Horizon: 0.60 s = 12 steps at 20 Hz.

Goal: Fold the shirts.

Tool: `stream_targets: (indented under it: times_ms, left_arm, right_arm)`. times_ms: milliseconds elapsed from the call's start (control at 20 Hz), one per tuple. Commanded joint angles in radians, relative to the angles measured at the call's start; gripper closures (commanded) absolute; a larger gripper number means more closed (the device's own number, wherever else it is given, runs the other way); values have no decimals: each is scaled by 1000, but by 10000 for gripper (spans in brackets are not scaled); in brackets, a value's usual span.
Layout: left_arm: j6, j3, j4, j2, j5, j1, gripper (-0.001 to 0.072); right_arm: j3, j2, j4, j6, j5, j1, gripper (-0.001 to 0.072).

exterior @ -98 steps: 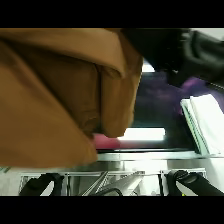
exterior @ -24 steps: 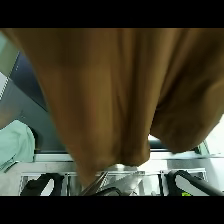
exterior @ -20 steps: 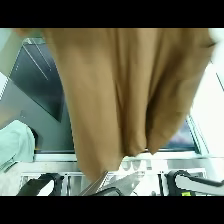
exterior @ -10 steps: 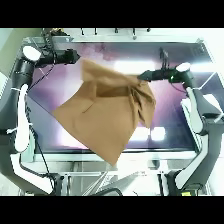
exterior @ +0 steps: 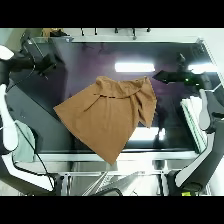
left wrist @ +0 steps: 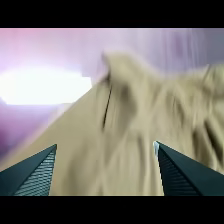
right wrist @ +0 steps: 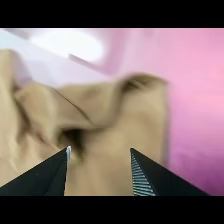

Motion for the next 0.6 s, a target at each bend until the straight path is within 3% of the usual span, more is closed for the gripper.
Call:
stream_targets:
  times_ms: [0, 250, 550]
  left_arm:
    - [-28, -304, 13, 145, -120, 64, 32]
    - [-24, -808, 130, 342, 22, 110, 33]
    - [-1, -1064, 127, 452, 145, 214, 33]
  right_arm:
    - [-13, -5, -77, 39, 179, -90, 276]
    - [-58, -48, -79, 31, 214, -79, 276]
    - [-58, -122, -79, 50, 211, -13, 277]
